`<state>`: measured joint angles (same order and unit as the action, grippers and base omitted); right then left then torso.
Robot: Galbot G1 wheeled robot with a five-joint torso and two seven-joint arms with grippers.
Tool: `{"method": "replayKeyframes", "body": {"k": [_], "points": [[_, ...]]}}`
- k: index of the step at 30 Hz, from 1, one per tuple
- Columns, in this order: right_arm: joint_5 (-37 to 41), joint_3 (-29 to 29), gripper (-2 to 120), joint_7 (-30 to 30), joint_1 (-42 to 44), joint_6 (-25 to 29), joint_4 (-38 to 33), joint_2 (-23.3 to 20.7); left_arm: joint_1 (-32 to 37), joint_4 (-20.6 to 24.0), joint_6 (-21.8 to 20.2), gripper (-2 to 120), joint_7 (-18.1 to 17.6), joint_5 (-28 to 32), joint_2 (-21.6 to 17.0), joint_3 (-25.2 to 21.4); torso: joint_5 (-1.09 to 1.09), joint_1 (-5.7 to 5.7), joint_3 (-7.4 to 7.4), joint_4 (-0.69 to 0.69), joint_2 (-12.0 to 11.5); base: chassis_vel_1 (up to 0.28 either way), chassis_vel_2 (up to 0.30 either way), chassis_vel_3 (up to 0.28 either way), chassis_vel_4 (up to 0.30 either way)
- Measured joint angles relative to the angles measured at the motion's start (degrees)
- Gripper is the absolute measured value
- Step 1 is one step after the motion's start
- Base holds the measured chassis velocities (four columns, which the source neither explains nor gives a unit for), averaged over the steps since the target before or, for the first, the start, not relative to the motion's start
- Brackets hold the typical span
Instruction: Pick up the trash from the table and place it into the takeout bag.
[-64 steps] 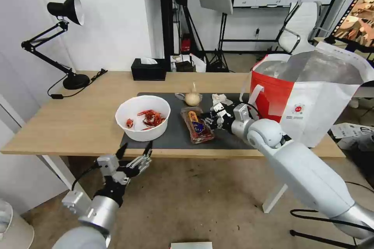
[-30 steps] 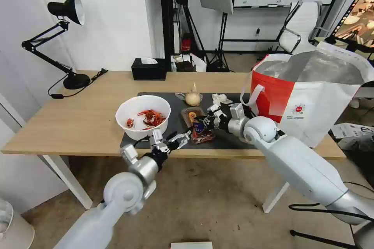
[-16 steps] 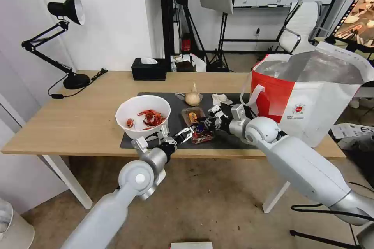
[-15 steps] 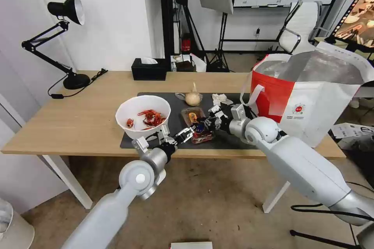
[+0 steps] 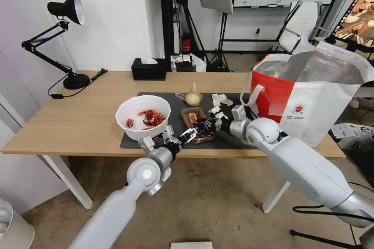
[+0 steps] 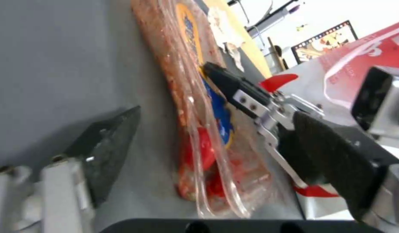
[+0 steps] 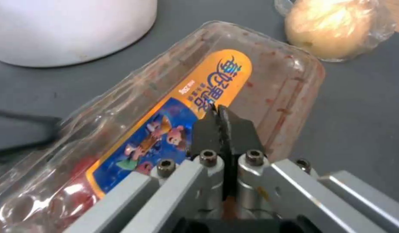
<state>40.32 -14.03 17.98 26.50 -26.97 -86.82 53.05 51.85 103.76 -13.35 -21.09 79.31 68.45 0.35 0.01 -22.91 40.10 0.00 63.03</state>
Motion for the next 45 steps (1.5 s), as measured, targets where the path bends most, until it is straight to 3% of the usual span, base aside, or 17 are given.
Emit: {"method": "replayKeyframes", "body": {"k": [4, 10, 14, 25, 39, 41, 42, 43, 45], "points": [[0.0, 0.12, 0, -0.01, 0.32, 0.0, -0.34, -0.25, -0.06, -0.52, 0.05, 85, 0.07, -0.29, 0.2, 0.1, 0.0, 0.0, 0.0, 0.01, 0.0, 0.0, 0.0, 0.0, 0.0], [0.32, 0.88, 0, -0.16, 1.31, 0.0, -1.22, -1.18, 0.23, -1.0, 0.06, 55, -0.21, -0.4, 0.37, 0.35, -0.01, 0.0, 0.0, 0.01, 0.0, 0.0, 0.0, 0.0, 0.0], [0.44, 1.05, 0, -0.25, 1.53, 0.0, -1.42, -1.48, 0.33, -1.02, -0.08, 46, -0.34, -0.38, 0.43, 0.37, -0.02, 0.0, 0.01, 0.0, 0.0, 0.0, 0.0, 0.0, 0.0], [0.46, 1.37, 0, -0.48, 2.61, 0.02, -2.39, -1.88, 0.86, -0.54, 0.35, 3, -0.52, -0.67, 0.63, 0.19, -0.02, 0.0, 0.01, -0.01, 0.0, 0.0, 0.0, 0.0, 0.0], [2.35, 2.43, 0, -2.12, 4.05, 1.32, -3.89, -2.5, 0.69, 0.85, 1.5, 0, -0.62, -0.95, 0.47, -0.34, -0.01, -0.01, 0.02, 0.0, -0.01, 0.0, 0.0, 0.0, 0.0], [8.51, 4.25, 0, -5.36, 5.71, 4.18, -5.41, -2.28, 0.31, 1.64, 1.77, 0, -0.63, -1.1, 0.39, -0.76, 0.0, -0.02, 0.02, 0.01, -0.02, 0.0, 0.0, 0.0, 0.0], [15.14, 6.78, 4, -9.25, 7.65, 7.16, -7.64, -1.52, 0.01, 2.51, 1.91, 0, -0.57, -1.46, 0.38, -0.84, 0.0, -0.02, 0.02, 0.01, -0.01, 0.0, 0.0, 0.0, 0.0], [15.14, 6.78, 4, -9.25, 7.65, 7.16, -7.64, -1.52, 0.01, 2.51, 1.91, 0, -0.57, -1.46, 0.38, -0.84, 0.0, -0.02, 0.02, 0.01, -0.01, 0.0, 0.0, 0.0, 0.0], [20.71, 11.32, 13, -14.54, 10.88, 12.78, -10.68, -0.38, -0.43, 3.76, 2.18, 0, -0.54, -2.41, 0.12, -0.89, -0.01, -0.01, 0.01, 0.02, -0.01, 0.0, 0.0, 0.0, 0.0]]}}
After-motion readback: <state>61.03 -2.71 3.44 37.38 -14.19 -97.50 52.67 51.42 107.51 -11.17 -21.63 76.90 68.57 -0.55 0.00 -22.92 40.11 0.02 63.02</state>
